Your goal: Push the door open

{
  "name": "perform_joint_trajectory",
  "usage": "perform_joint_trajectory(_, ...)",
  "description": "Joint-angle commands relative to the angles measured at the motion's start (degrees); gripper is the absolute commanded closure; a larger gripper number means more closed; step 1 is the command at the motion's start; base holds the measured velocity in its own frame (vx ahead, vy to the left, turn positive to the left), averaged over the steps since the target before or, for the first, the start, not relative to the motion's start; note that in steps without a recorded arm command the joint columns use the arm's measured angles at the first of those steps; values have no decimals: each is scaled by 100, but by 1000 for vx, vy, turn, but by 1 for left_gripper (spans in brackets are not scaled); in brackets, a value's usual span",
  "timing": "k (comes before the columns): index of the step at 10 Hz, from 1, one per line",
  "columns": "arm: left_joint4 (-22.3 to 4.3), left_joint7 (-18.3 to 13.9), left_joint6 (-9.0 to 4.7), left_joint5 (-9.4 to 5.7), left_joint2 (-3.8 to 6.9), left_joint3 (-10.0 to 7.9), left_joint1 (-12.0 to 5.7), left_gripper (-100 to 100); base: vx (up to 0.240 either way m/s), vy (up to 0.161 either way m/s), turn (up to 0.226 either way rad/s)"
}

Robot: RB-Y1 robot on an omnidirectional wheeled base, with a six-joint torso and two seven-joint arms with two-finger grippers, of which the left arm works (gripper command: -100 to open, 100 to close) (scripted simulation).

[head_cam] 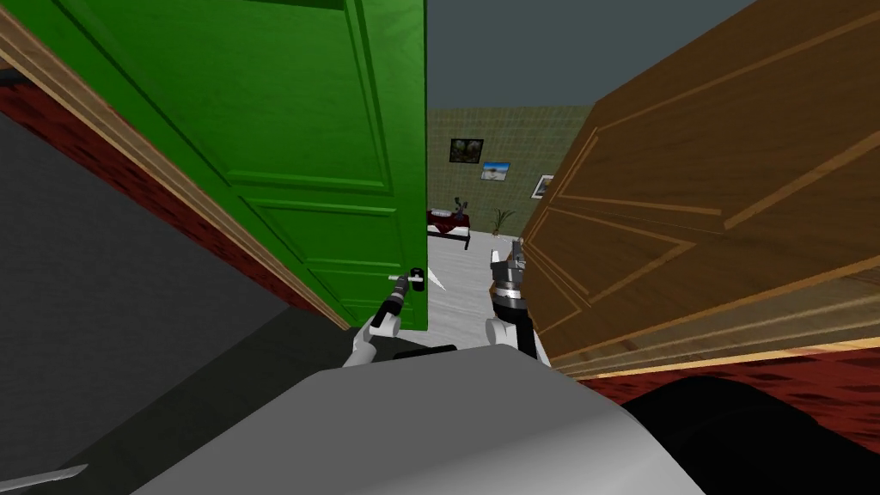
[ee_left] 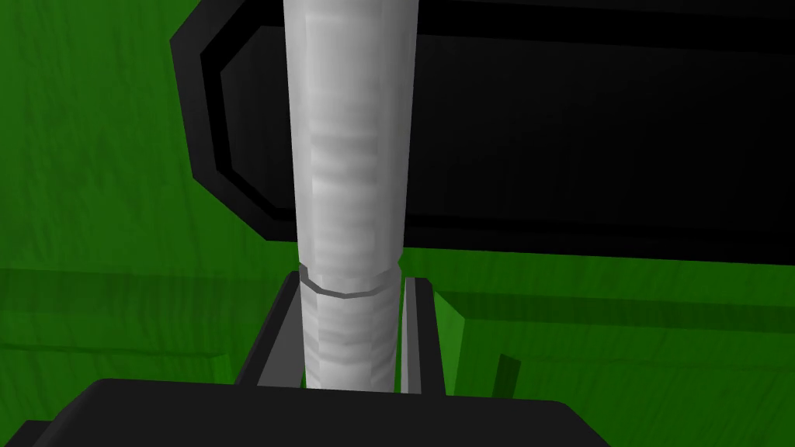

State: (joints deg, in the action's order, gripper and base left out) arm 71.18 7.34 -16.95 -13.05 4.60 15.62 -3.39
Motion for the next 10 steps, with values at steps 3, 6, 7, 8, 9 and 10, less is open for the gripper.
perform_joint_trajectory(3,-101,48,-42,6,34,-330,-99,100,157,-121,77)
perform_joint_trajectory(6,-197,84,-42,13,21,-576,-177,100,125,-121,83)
perform_joint_trajectory(7,-223,94,-42,15,15,-640,-197,100,102,-84,40)
perform_joint_trajectory(8,-248,103,-42,17,9,-705,-217,100,91,-81,41)
perform_joint_trajectory(9,-274,113,-42,19,3,-770,-238,100,89,-86,80)
perform_joint_trajectory(10,-299,122,-43,21,-4,-835,-258,100,82,-88,62)
